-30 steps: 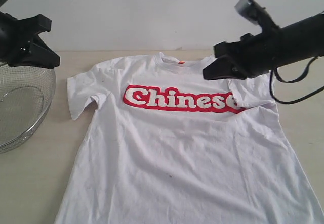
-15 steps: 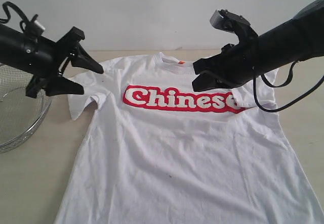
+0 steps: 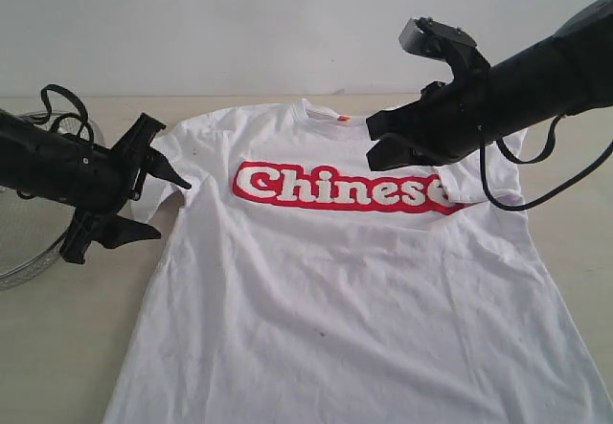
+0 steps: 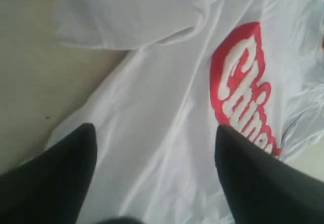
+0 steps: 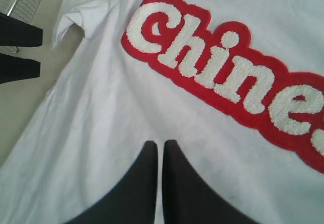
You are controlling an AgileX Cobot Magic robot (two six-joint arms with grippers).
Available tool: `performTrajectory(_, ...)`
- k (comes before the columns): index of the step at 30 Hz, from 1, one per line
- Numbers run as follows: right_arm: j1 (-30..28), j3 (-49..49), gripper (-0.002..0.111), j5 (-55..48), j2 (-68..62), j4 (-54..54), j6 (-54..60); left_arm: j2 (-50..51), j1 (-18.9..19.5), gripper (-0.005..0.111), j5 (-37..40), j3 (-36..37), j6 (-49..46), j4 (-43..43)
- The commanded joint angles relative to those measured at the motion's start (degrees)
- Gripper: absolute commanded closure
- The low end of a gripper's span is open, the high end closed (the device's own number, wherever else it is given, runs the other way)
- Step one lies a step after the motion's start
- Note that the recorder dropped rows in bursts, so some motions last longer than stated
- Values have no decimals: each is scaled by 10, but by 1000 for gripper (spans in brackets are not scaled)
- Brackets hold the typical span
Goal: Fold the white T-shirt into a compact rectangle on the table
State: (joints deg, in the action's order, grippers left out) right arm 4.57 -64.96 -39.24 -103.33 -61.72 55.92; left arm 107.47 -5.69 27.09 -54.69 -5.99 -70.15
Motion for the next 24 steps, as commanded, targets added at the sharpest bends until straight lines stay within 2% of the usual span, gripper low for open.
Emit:
performTrajectory(1, 0, -3, 108, -3, 6, 4, 0, -1, -1, 45, -41, 3, -14, -11)
performTrajectory(4, 0, -3, 108, -24, 6, 4, 0, -1, 11, 45, -67, 3, -14, -15)
performTrajectory(14, 0, -3, 108, -30, 6, 4, 0, -1, 67, 45, -57, 3, -32, -13)
performTrajectory(17, 0, -3, 108, -25, 6, 4, 0, -1, 70, 45, -48, 3, -35, -13)
performTrajectory(24, 0, -3, 108, -5, 6, 4, 0, -1, 45, 45, -46, 3, -35, -13)
